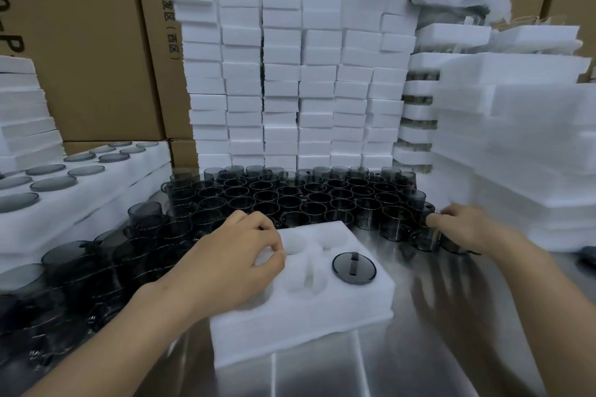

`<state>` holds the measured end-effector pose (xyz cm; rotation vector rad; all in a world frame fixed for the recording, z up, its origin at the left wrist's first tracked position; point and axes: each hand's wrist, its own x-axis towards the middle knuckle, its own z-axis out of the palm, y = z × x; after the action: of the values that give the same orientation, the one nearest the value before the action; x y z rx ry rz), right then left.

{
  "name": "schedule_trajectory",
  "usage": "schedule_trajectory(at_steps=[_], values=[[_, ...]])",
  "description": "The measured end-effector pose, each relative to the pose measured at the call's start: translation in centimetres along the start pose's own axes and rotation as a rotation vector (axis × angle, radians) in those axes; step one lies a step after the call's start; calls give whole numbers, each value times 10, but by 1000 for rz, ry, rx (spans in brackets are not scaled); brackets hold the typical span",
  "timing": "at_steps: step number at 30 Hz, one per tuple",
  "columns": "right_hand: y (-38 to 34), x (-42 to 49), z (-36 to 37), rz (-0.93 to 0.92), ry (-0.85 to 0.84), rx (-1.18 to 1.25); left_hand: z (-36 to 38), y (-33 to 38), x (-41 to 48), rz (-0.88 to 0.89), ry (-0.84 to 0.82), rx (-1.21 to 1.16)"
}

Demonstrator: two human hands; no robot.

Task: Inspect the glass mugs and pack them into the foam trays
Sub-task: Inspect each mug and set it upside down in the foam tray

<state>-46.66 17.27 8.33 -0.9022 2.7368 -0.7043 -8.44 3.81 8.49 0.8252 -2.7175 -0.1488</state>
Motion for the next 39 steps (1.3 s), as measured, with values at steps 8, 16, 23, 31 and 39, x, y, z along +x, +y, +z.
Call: schedule_trajectory(at_steps=[8,16,23,31,39], values=[[4,-13,-12,106,95,-91,-1,3,-1,4,7,1],[-39,-53,-22,-122,391,-155,-2,5,-3,2,24,19],[-101,-114,15,-759,416,4,-7,10,-5,-17,168,67],[-123,-150,50,-1284,600,65,-5,18,-3,141,632,-106],[-127,-160,45,-1305,884,402,-24,28,-8,174,1017,-390]])
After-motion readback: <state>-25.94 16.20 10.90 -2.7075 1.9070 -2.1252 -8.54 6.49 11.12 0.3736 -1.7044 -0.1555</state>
